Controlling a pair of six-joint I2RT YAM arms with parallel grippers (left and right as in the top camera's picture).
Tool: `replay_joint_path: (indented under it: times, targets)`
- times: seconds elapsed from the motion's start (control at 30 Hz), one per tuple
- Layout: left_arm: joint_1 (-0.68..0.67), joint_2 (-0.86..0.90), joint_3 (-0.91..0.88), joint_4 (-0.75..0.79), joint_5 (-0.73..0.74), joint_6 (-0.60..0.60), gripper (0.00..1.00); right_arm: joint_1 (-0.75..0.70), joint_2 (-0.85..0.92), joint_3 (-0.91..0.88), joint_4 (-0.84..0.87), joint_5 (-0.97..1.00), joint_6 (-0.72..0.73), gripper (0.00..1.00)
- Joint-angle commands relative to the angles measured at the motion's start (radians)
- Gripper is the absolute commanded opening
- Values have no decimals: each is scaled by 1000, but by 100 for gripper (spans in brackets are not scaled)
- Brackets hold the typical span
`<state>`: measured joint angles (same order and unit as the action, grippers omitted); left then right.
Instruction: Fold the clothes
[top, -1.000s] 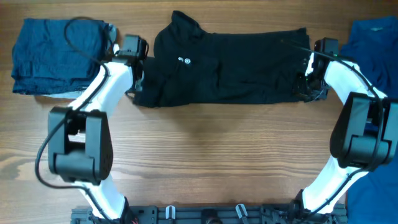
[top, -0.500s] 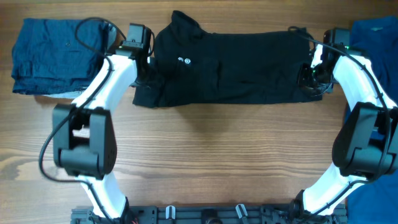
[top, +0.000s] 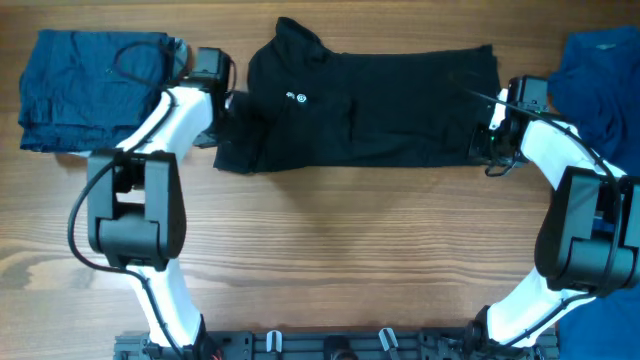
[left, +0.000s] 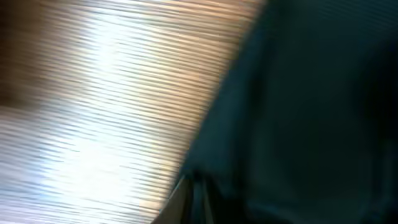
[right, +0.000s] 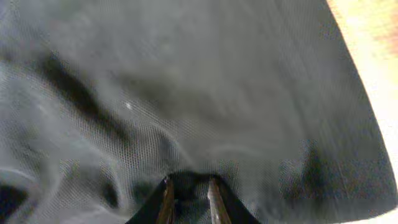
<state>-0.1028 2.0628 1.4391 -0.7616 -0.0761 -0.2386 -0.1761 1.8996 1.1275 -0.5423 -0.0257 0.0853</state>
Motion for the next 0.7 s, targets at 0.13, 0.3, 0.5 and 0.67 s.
replay_joint_path:
  times: [0.13, 0.3, 0.5, 0.67]
  targets:
    - [99, 3, -6, 30, 51, -9, 4, -9, 27, -43, -60, 152, 3, 34]
    - [98, -122, 72, -27, 115, -9, 12, -9, 27, -43, -50, 129, 3, 40]
    - [98, -138, 66, -89, 200, 79, 52, -9, 27, -43, -51, 130, 3, 43]
    - [98, -46, 65, -154, 301, 131, 45, -9, 27, -43, -49, 130, 4, 45]
